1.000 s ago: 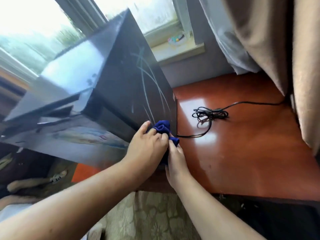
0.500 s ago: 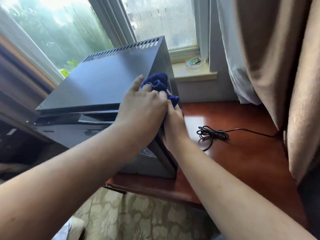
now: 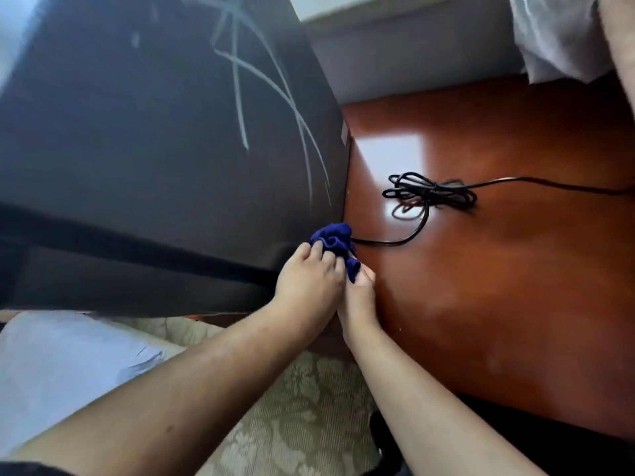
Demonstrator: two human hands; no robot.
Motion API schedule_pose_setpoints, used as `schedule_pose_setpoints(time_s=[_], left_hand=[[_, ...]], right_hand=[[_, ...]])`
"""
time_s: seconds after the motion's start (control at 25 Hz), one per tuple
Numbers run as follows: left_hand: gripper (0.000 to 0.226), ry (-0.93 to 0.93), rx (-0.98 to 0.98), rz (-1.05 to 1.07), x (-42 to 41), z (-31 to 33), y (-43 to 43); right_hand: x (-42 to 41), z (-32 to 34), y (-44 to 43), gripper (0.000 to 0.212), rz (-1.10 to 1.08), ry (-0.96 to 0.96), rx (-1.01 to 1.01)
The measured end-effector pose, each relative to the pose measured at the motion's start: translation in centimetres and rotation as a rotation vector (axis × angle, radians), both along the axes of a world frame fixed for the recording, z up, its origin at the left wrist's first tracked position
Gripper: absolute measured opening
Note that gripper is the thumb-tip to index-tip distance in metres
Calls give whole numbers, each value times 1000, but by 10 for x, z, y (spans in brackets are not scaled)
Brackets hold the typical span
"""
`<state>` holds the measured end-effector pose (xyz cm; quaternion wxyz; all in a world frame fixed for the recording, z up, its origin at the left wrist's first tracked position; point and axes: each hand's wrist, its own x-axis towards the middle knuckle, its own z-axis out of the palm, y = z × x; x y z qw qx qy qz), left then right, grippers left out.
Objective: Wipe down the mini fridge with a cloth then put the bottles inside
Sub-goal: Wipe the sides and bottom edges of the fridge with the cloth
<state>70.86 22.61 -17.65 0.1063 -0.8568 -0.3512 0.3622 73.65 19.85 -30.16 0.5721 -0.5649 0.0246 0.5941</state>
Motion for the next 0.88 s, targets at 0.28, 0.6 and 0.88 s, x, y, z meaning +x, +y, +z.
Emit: schedule_pose_setpoints(time_s=[0.28, 0.6, 0.88], left_hand=[[55, -156, 88, 39, 9, 0, 15], [67, -178, 332, 56, 35, 121, 20], [39, -266, 407, 26, 27, 251, 7]], right_hand=[[21, 9, 7, 35, 60, -32, 16], [62, 130, 50, 66, 131, -3, 404], [47, 223, 11, 61, 224, 66, 674]])
